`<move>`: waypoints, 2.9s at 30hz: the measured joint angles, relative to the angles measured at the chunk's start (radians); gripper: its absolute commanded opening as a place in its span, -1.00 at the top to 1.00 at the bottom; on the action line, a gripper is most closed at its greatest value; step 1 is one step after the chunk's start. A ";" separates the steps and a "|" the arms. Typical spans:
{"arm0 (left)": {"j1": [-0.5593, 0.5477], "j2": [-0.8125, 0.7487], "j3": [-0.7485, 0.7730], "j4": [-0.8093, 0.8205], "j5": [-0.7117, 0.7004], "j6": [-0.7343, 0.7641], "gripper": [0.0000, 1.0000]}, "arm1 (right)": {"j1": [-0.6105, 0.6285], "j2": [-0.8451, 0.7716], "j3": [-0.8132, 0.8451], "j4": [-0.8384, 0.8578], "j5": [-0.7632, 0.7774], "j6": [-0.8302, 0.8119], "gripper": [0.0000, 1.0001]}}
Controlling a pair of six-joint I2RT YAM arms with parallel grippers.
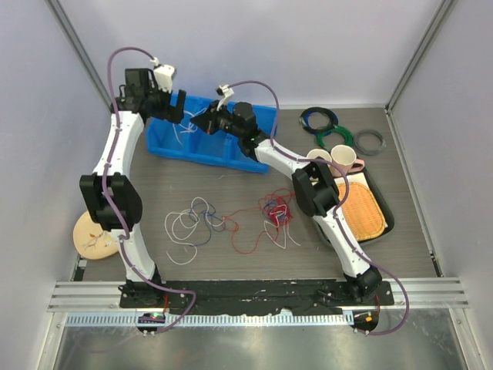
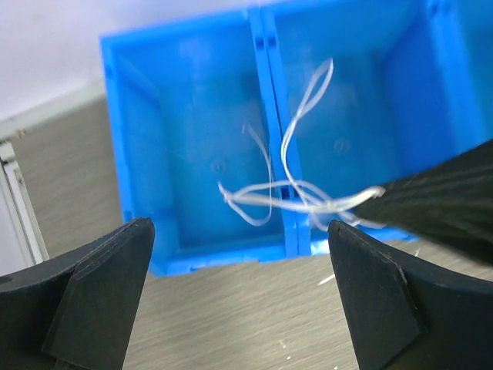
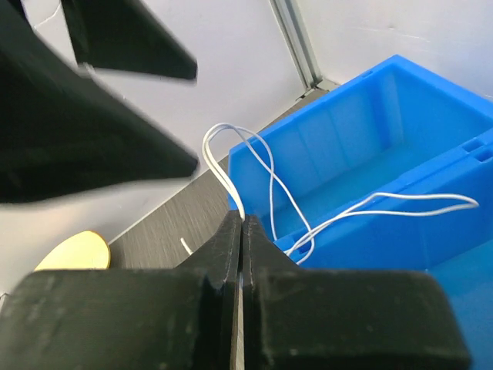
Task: Untangle the cables
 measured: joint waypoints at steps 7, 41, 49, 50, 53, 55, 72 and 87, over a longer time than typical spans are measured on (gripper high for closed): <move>0.019 0.061 0.323 -0.166 0.160 -0.178 -1.00 | 0.016 0.000 0.000 -0.012 0.004 -0.025 0.98; 0.025 0.150 0.227 -0.149 0.031 -0.865 1.00 | 0.066 -0.068 -0.146 0.059 0.055 -0.107 -0.06; 0.093 0.150 0.223 -0.087 -0.006 -0.864 1.00 | 0.065 -0.292 -0.454 0.060 0.114 -0.125 -0.78; 0.103 0.150 0.223 -0.071 -0.004 -0.864 1.00 | 0.065 -0.349 -0.528 0.058 0.120 -0.130 -0.79; 0.122 0.150 0.223 -0.028 0.000 -0.860 1.00 | 0.065 -0.580 -0.785 0.053 0.170 -0.144 -0.79; 0.131 0.151 0.223 0.001 0.005 -0.849 1.00 | 0.065 -0.716 -0.889 0.023 0.199 -0.153 -0.80; 0.076 0.263 0.217 0.097 0.036 -0.740 -0.69 | 0.073 -1.555 -1.544 -0.348 0.449 -0.118 -0.82; -0.164 -0.134 -0.198 0.061 -0.309 -0.731 -1.00 | 0.074 -1.722 -1.615 -0.428 0.554 -0.099 -0.82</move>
